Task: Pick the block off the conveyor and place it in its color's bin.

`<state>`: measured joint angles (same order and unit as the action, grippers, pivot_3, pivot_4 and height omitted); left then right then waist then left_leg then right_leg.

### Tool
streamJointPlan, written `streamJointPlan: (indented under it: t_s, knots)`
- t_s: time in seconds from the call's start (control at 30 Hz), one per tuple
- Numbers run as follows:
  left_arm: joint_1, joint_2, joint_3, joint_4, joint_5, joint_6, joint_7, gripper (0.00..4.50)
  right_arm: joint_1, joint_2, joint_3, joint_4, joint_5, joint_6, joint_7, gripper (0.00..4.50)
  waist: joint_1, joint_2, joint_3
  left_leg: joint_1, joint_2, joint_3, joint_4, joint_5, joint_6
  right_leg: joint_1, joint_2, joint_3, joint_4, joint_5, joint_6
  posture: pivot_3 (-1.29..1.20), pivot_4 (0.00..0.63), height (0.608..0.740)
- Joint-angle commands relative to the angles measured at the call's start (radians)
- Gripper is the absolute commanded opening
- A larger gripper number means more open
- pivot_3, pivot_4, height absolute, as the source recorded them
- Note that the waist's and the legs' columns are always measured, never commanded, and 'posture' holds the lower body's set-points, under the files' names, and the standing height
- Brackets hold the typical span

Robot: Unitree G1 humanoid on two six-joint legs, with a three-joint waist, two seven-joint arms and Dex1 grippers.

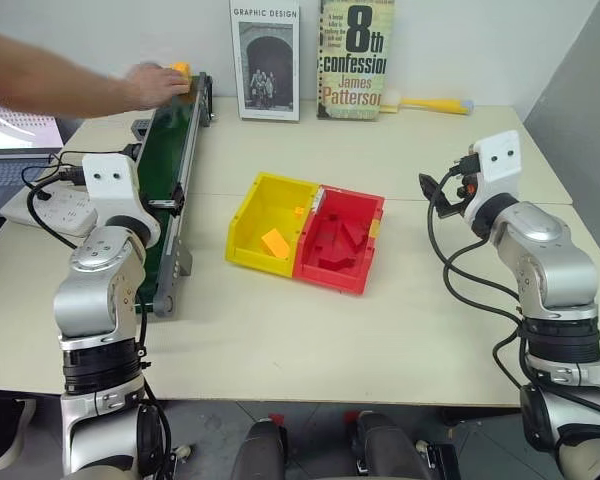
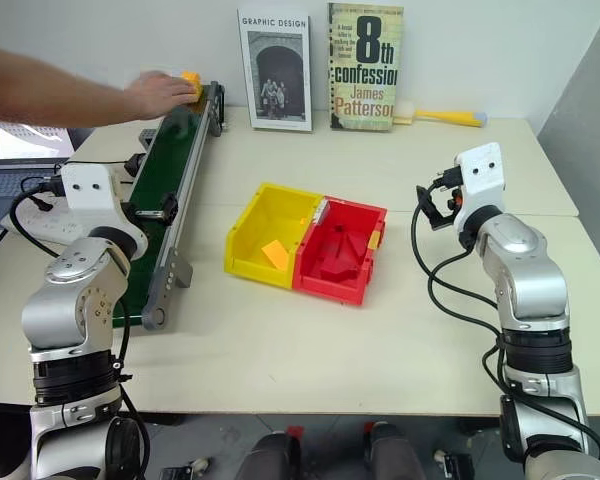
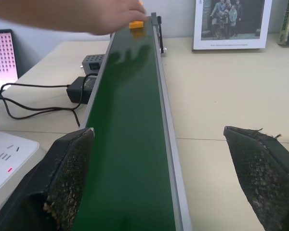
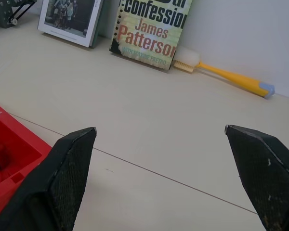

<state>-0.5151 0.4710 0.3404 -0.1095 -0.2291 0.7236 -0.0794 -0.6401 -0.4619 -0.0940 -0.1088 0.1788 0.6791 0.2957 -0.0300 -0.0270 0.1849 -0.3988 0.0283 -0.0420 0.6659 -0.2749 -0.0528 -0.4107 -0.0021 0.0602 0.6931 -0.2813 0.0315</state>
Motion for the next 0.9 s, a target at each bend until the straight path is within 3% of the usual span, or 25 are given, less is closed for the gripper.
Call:
streamJointPlan:
  t_s: [0.03, 0.57, 0.9]
  knots:
    - [-0.015, 0.016, 0.017, -0.047, -0.005, -0.007, -0.005, 4.50, -0.013, -0.009, -0.015, -0.025, -0.002, -0.017, 0.002, 4.50, 0.000, 0.000, 0.000, 0.000, 0.000, 0.000, 0.000, 0.000, 0.000, 0.000, 0.000, 0.000, 0.000, 0.000, 0.000, 0.00, 0.150, 0.740]
    - [0.014, 0.007, 0.038, -0.052, 0.027, -0.045, 0.048, 4.50, 0.003, -0.002, -0.014, -0.046, 0.000, -0.004, 0.007, 4.50, 0.000, 0.000, 0.000, 0.000, 0.000, 0.000, 0.000, 0.000, 0.000, 0.000, 0.000, 0.000, -0.001, 0.000, 0.000, 0.00, 0.150, 0.740]
    - [0.003, 0.044, 0.046, -0.037, -0.009, -0.030, -0.008, 4.50, -0.028, -0.028, -0.003, -0.020, 0.003, -0.019, 0.070, 4.50, 0.000, 0.000, 0.000, 0.000, 0.000, 0.000, 0.000, 0.000, 0.000, 0.000, 0.000, 0.000, -0.001, 0.000, 0.000, 0.00, 0.150, 0.740]
